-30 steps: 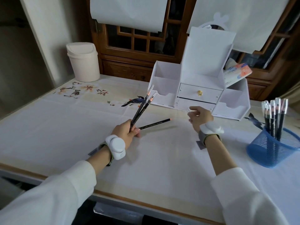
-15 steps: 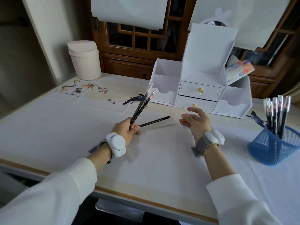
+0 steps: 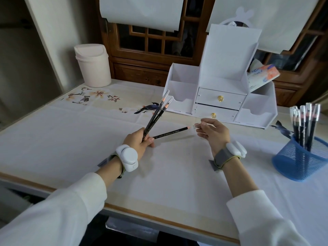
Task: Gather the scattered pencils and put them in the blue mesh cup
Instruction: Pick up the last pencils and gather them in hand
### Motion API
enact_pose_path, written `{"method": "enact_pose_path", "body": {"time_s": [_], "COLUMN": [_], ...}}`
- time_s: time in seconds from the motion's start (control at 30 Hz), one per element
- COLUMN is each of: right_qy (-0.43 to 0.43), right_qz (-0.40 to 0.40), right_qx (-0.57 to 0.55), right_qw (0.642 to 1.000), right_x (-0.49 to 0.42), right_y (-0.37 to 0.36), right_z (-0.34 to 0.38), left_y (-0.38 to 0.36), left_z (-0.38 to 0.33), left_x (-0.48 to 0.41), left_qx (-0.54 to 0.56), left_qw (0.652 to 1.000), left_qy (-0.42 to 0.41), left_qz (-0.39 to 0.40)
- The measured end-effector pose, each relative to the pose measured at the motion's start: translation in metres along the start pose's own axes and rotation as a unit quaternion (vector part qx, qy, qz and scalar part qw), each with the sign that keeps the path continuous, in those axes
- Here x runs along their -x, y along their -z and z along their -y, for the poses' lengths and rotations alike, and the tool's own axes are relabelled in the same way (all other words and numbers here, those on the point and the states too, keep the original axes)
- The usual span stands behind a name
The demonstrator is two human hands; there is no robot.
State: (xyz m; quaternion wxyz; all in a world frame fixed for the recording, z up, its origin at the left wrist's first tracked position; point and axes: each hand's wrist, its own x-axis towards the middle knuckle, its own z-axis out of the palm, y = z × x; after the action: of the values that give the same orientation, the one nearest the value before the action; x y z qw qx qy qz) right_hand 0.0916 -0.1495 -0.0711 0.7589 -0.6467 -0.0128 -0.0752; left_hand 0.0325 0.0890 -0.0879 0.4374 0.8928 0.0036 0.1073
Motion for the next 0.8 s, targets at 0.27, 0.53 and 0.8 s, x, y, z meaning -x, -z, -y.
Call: {"method": "enact_pose_path", "body": {"time_s": [0.27,0.53,0.8], "right_qy": [-0.02,-0.028,-0.033], "right_qz": [0.03,0.074,0.076], "right_qx": [0.033,0.046,0.086], "right_qw": [0.999,0.996,0.993], "right_x": [0.004,0.006,0.003], "right_y": [-0.005,-0.008,-0.011], "right_z": [-0.003,-0.005,-0.01], "left_y": [-0.001,0.0,-0.002], "left_z": [0.002,0.0,0.005], "left_x": [0.0,0.001,-0.003], "left_qx": [0.001,0.004,-0.03], "left_qw": [1.0,1.0,0.999], "left_qy": [-0.004,-0.001,0.008], "left_qz": [-0.005,-0.003,-0.013]}}
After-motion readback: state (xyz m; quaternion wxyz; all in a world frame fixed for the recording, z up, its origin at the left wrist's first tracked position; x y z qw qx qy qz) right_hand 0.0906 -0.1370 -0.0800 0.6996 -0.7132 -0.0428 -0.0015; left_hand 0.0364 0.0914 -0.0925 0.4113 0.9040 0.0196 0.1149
